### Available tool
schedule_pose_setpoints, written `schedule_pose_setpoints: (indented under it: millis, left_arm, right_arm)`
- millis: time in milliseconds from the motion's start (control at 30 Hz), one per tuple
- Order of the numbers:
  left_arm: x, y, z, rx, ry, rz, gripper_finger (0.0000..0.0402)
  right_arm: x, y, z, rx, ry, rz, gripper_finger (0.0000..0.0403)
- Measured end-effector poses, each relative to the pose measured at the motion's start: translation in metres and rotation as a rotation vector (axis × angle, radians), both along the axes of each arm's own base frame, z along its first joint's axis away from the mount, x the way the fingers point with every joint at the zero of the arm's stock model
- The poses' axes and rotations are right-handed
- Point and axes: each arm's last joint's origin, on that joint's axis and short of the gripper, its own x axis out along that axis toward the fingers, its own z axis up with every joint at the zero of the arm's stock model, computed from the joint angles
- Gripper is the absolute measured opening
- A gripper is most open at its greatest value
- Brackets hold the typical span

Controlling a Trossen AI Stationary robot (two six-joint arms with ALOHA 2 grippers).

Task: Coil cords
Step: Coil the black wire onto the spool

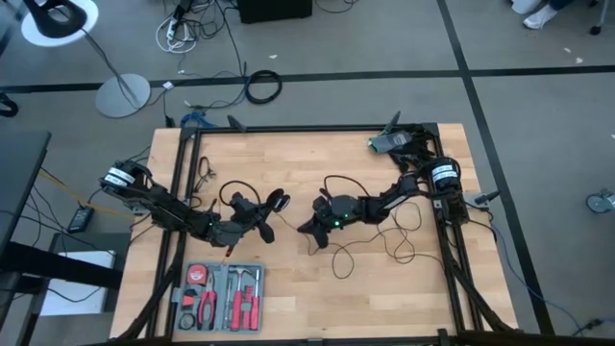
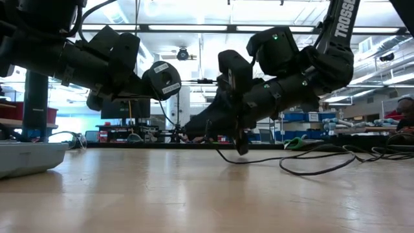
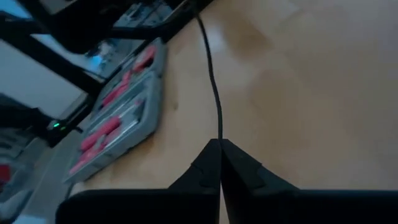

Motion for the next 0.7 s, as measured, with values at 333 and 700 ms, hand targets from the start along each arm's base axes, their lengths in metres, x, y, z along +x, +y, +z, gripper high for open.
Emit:
schedule_pose_setpoints:
  millis: [333, 700]
  left_arm:
    - [0.0, 0.0, 0.0, 0.001, 0.001, 0.0, 0.0]
    - [0.0, 0.0, -0.001, 0.003, 0.011, -0.003, 0.0]
  right_arm:
    - [-0.001, -0.036, 0.003, 0.015, 0.006, -0.047, 0.0002]
    - [-0.008, -0.017, -0.013, -0.214, 0.21, -0.169, 0.0001]
